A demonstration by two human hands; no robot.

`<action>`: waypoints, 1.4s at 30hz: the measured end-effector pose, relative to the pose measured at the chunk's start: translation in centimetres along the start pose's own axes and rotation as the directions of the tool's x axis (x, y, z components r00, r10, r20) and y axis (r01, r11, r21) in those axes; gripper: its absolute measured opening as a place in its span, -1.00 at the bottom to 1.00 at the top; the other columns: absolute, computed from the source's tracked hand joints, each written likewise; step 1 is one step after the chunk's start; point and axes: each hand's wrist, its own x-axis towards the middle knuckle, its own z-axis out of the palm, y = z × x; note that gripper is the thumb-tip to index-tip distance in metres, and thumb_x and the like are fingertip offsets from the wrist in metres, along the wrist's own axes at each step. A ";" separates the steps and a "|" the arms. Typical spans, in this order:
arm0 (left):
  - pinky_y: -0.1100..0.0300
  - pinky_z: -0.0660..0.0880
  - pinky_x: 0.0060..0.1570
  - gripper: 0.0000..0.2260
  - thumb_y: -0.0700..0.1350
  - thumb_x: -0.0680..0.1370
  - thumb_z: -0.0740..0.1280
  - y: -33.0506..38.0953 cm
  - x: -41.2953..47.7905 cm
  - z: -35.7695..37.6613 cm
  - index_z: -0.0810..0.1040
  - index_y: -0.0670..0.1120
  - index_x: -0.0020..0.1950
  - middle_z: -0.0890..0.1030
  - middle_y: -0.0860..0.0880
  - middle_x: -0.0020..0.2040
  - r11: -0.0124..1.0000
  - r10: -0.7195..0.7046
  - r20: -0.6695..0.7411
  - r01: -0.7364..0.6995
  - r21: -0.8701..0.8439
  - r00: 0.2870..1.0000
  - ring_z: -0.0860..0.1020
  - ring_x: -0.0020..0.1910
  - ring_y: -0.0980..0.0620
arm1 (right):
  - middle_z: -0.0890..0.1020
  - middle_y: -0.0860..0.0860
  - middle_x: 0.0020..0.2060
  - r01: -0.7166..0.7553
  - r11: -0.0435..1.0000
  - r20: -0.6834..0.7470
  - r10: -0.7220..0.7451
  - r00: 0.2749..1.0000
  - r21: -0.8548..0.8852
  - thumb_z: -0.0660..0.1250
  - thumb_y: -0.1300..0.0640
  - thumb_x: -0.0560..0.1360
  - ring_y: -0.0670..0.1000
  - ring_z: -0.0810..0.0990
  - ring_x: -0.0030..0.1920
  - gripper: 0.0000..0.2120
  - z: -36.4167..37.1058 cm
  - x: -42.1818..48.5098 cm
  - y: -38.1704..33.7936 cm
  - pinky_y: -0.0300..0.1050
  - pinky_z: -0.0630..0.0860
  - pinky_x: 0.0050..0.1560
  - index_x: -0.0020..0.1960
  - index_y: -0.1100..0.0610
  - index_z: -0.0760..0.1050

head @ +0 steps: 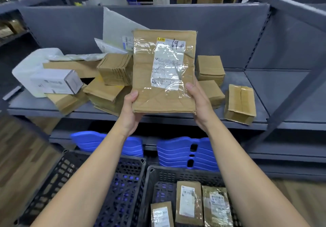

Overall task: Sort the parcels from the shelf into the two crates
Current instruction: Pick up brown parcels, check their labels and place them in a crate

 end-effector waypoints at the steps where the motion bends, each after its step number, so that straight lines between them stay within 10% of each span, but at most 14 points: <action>1: -0.03 0.49 0.24 -0.48 0.23 0.39 0.28 -0.1 -0.4 0.2 0.63 -0.03 0.22 0.72 -0.04 0.13 1.000 -0.005 -0.003 0.005 0.013 1.000 0.63 0.19 -0.04 | 0.43 0.01 0.55 -0.007 1.000 -0.003 0.006 1.000 -0.011 0.52 -0.35 0.37 0.05 0.39 0.55 0.03 -0.2 -0.5 0.1 0.23 0.23 0.60 0.66 0.02 0.18; 10: -0.01 0.44 0.43 -0.02 0.37 0.34 0.46 -1.5 -4.3 1.1 0.34 -0.26 0.53 0.53 -0.22 0.40 0.986 0.047 0.013 -0.049 0.158 0.999 0.51 0.36 -0.09 | 0.46 -0.02 0.53 -0.085 0.994 0.071 0.090 0.993 -0.074 0.45 -0.20 0.42 0.00 0.44 0.51 -0.10 -2.9 -5.7 1.6 0.15 0.30 0.58 0.66 0.00 0.19; 17: 0.36 0.53 0.08 -0.02 0.53 0.21 0.48 -4.4 -9.3 2.9 0.39 -0.13 0.35 0.72 0.25 0.03 0.956 0.006 0.001 -0.006 0.294 1.000 0.64 0.07 0.30 | 0.55 -0.04 0.45 -0.141 0.988 0.170 0.151 0.974 -0.070 0.49 -0.12 0.36 0.00 0.55 0.41 -0.09 -6.8 -10.1 3.5 -0.01 0.51 0.36 0.64 -0.03 0.22; 22: 0.25 0.54 0.17 0.17 0.52 0.30 0.43 -6.9 -13.7 3.7 0.27 -0.35 0.54 0.62 -0.05 0.26 0.937 -0.006 -0.038 0.019 0.348 0.999 0.64 0.19 0.15 | 0.59 -0.04 0.40 -0.206 0.978 0.222 0.206 0.953 -0.025 0.50 -0.09 0.34 -0.04 0.60 0.34 -0.08 -8.1 -13.1 5.7 -0.19 0.56 0.20 0.63 -0.01 0.23; 32: 0.27 0.59 0.05 -0.23 0.26 0.44 0.44 -8.8 -17.7 1.7 0.40 -0.12 0.52 0.68 -0.01 0.29 0.950 -0.193 -0.089 0.209 0.232 0.977 0.67 0.18 0.10 | 0.55 0.03 0.45 -0.310 0.950 0.175 0.298 0.938 0.044 0.53 -0.09 0.34 0.08 0.55 0.42 -0.10 -6.2 -17.9 9.8 0.19 0.44 0.47 0.61 0.03 0.29; 38: 0.30 0.60 -0.09 -0.39 0.14 0.38 0.37 -9.7 -17.0 -0.2 0.48 -0.08 0.38 0.75 0.08 0.08 0.950 -0.224 -0.002 0.219 0.222 0.974 0.71 0.02 0.15 | 0.57 0.05 0.43 -0.301 0.953 0.105 0.296 0.949 0.027 0.52 -0.07 0.31 0.04 0.61 0.35 -0.07 -4.5 -18.9 10.1 0.04 0.52 0.37 0.61 0.03 0.28; 42: 0.18 0.60 0.09 -0.39 0.10 0.48 0.37 -9.8 -16.3 -2.7 0.43 -0.09 0.50 0.68 -0.02 0.29 0.939 -0.255 0.099 0.222 0.263 0.962 0.66 0.24 0.00 | 0.66 0.02 0.29 -0.305 0.950 0.053 0.302 0.952 0.060 0.49 0.06 0.33 -0.03 0.68 0.17 -0.14 -2.7 -19.5 10.4 -0.17 0.59 0.10 0.59 0.08 0.31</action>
